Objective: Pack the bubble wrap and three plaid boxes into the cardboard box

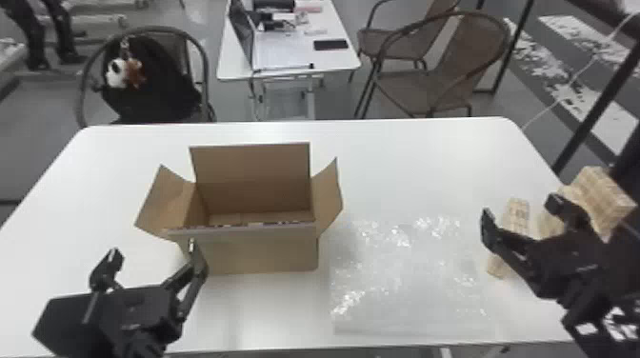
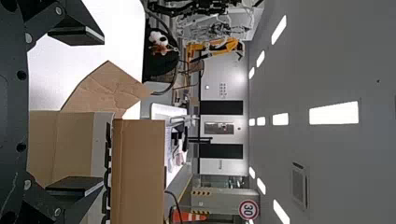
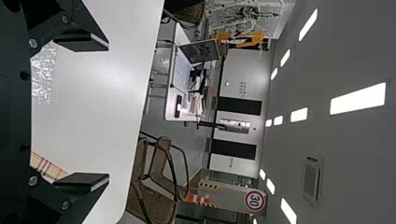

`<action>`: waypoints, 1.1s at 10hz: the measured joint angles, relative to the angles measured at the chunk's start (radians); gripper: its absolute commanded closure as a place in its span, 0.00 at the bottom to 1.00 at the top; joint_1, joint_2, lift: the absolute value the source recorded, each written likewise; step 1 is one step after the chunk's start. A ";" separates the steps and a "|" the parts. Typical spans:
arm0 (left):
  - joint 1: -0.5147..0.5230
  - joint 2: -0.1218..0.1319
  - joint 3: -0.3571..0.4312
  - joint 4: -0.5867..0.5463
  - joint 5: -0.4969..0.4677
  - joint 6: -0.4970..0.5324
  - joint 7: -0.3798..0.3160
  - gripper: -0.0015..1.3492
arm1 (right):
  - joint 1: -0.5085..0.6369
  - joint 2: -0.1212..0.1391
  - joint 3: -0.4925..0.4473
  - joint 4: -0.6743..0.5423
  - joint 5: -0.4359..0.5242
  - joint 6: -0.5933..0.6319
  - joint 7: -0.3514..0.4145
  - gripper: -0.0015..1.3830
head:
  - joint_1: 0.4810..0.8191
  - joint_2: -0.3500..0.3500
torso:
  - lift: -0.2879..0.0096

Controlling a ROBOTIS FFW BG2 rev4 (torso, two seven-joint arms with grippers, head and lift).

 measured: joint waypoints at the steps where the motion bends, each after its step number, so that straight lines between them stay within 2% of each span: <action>1: -0.001 0.000 0.000 0.000 0.001 0.001 0.000 0.17 | 0.000 0.000 0.000 0.000 0.000 0.000 0.000 0.21 | 0.63 0.53 | 0.47; 11: -0.007 0.000 0.019 -0.020 0.012 0.007 -0.011 0.17 | -0.002 0.000 -0.001 -0.004 -0.001 0.029 -0.003 0.21 | 0.63 0.54 | 0.47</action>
